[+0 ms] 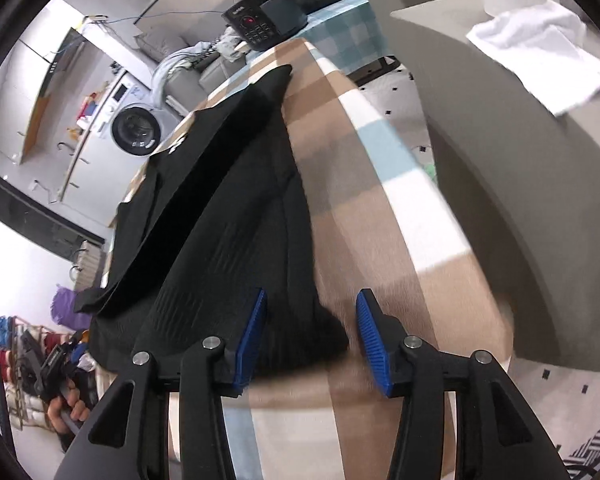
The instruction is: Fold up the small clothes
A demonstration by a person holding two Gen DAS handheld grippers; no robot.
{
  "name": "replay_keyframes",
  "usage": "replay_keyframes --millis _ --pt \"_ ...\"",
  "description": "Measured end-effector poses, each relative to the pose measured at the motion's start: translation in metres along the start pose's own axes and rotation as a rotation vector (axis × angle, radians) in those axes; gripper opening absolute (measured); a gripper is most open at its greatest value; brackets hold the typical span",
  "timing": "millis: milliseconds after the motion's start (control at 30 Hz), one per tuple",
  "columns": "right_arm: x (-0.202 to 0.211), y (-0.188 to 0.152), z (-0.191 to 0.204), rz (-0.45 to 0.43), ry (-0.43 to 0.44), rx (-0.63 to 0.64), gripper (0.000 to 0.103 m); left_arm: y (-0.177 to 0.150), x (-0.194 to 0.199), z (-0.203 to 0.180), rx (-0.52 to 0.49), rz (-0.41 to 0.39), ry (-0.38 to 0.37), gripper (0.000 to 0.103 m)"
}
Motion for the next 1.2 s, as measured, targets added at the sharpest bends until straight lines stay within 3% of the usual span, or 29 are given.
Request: replay_keyframes --millis 200,267,300,333,400,533,633,767,967,1033,1100,1200 --pt "-0.004 -0.001 0.01 -0.027 0.015 0.067 0.047 -0.029 -0.017 -0.018 -0.092 0.093 -0.008 0.058" --pt "-0.006 0.001 0.017 -0.036 0.023 0.109 0.046 -0.033 -0.021 -0.025 -0.125 0.08 -0.003 0.058" --pt "-0.006 0.0 0.02 -0.036 0.031 0.132 0.041 -0.033 -0.021 -0.027 -0.134 0.072 0.004 0.058" --pt "-0.007 0.0 0.025 -0.036 0.039 0.159 0.037 -0.035 -0.021 -0.028 -0.131 0.065 0.001 0.053" --pt "-0.005 -0.002 0.036 -0.066 0.02 0.249 0.008 -0.035 -0.021 -0.025 -0.112 0.06 -0.014 0.015" --pt "0.013 -0.007 0.058 -0.147 0.024 0.379 0.005 -0.035 -0.004 -0.022 -0.101 0.014 -0.044 0.008" --pt "0.027 -0.002 0.055 -0.211 -0.013 0.363 0.005 -0.034 0.009 -0.024 -0.115 -0.009 -0.041 0.006" --pt "0.017 0.005 0.031 -0.177 -0.059 0.291 0.005 -0.037 0.009 -0.017 -0.102 0.018 -0.038 0.006" --pt "-0.007 -0.001 0.022 -0.05 -0.103 0.287 0.008 -0.044 0.004 -0.01 -0.095 0.07 -0.033 0.007" --pt "-0.006 -0.001 0.021 -0.052 -0.077 0.279 0.017 -0.042 0.006 -0.008 -0.087 0.068 -0.029 0.017" --pt "-0.004 0.0 0.019 -0.062 -0.047 0.259 0.036 -0.038 0.005 -0.004 -0.072 0.063 0.001 0.045" --pt "-0.007 0.002 0.019 -0.073 -0.033 0.245 0.04 -0.03 0.001 -0.001 -0.042 0.049 -0.032 0.046"
Point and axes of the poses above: each gripper's, at about its wrist camera, not at the fingertips, and x roughly against the way its jaws point, z to its left, y to its top, the point moved 3 cm from there along -x, roughly the way its jaws point, and after that the axes turned 1 degree about y, right-handed, at the moved point
